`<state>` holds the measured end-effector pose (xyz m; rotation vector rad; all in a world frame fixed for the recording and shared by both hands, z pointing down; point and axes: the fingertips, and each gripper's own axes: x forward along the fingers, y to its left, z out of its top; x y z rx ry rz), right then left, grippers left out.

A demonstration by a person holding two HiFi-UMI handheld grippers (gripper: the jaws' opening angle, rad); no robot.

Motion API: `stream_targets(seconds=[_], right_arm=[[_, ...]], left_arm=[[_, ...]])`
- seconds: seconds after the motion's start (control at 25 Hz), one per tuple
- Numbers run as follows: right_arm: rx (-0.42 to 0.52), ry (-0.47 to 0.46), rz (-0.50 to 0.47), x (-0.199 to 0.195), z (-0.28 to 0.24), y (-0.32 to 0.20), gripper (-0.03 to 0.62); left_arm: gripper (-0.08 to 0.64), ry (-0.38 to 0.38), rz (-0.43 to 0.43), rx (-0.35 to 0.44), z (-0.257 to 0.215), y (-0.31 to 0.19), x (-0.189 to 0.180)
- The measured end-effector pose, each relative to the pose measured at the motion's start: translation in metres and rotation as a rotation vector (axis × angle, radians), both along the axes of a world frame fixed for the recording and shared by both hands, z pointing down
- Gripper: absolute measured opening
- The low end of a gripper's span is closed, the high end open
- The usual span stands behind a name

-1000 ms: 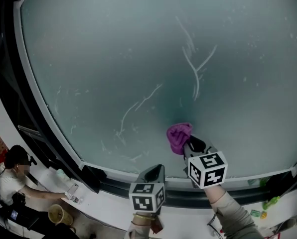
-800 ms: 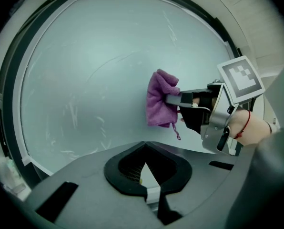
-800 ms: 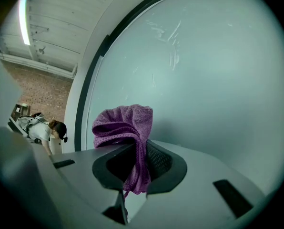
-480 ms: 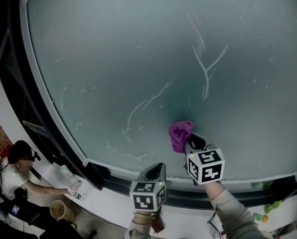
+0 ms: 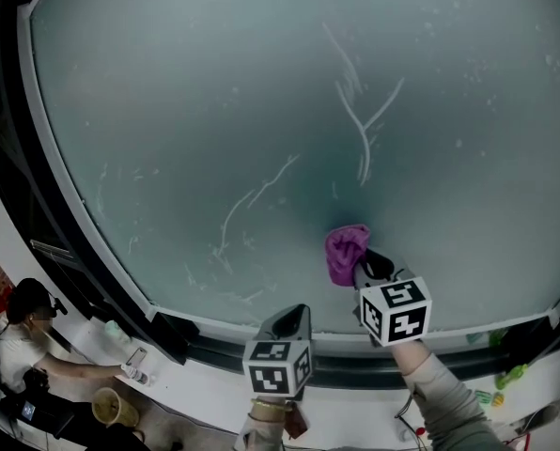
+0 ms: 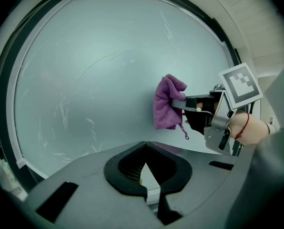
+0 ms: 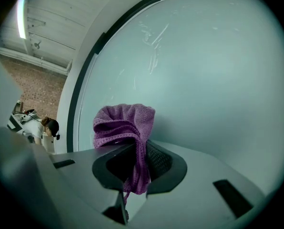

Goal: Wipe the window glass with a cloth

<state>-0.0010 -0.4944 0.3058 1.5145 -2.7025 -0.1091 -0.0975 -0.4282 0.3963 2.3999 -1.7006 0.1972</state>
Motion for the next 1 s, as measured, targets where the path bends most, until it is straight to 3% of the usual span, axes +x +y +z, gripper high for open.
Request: stream_targets(seconds=[1.0], right_arm=[[-0.026,-0.036,0.417,0.207,0.01,0.019,0.051]], left_arm=[[0.005,0.02,0.221,0.007,-0.002,-0.01,0.099]])
